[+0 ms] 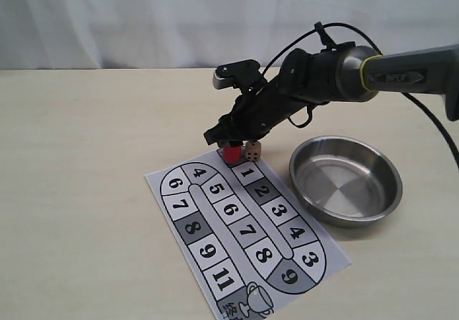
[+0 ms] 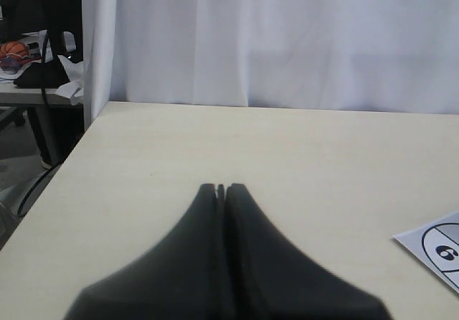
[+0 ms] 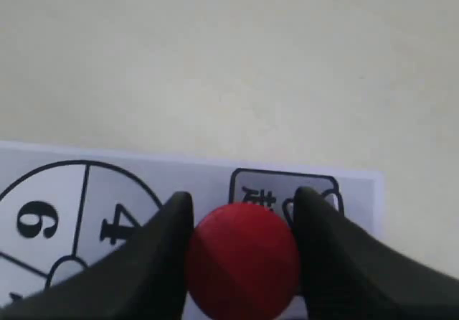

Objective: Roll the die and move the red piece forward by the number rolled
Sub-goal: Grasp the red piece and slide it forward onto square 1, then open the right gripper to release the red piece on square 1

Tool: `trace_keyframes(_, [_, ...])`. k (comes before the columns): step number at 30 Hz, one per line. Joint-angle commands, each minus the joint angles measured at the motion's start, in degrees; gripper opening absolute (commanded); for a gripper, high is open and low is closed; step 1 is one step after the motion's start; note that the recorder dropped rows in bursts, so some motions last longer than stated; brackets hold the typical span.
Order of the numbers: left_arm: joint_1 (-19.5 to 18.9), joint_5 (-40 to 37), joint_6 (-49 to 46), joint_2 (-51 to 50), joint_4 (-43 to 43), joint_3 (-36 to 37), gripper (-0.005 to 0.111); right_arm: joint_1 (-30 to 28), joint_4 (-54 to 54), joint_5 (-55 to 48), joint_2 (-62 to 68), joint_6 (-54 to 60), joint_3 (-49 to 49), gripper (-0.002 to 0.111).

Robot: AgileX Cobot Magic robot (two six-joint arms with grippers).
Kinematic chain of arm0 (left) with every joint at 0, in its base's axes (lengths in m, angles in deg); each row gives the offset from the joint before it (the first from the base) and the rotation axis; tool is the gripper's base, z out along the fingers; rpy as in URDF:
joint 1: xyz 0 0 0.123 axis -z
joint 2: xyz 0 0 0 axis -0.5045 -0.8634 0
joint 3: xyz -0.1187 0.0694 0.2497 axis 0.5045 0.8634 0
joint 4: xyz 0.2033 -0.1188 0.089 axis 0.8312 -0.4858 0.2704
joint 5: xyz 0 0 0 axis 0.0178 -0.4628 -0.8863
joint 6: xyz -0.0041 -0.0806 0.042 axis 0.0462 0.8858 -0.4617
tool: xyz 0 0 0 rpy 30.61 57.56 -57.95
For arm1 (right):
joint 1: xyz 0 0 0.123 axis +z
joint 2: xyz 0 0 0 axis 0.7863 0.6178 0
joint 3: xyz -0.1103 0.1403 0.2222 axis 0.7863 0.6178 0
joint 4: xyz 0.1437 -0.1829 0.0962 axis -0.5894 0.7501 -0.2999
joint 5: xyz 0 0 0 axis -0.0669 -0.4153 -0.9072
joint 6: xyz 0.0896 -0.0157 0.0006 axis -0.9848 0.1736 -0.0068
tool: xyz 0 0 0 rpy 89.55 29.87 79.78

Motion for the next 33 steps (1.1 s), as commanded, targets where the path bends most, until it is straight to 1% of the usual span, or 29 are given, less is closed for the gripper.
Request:
trace_keyframes(1, [0.01,0.69,0.21,0.06,-0.04,0.14,0.0,-0.32,2.74,-4.81,-3.86,0.02,-0.43,0.004])
trace_keyframes(5, [0.01,0.69,0.21,0.06,-0.04,0.14,0.0,-0.32,2.74,-5.89,-5.66,-0.39,0.35,0.004])
trace_keyframes(10, [0.01,0.69,0.21,0.06,-0.04,0.14,0.0,-0.32,2.74,3.87,-7.97,-0.49,8.04,0.004])
trace_keyframes(13, [0.01,0.69,0.21,0.06,-0.04,0.14,0.0,-0.32,2.74,7.31,-8.43,-0.38,11.09,0.004])
trace_keyframes(25, [0.01,0.22,0.21,0.06,-0.04,0.14,0.0,-0.32,2.74,6.15,-8.43,-0.25,11.65,0.004])
trace_keyframes(33, [0.01,0.22,0.21,0.06,-0.04,0.14,0.0,-0.32,2.74,6.47,-4.25,-0.38,11.65,0.004])
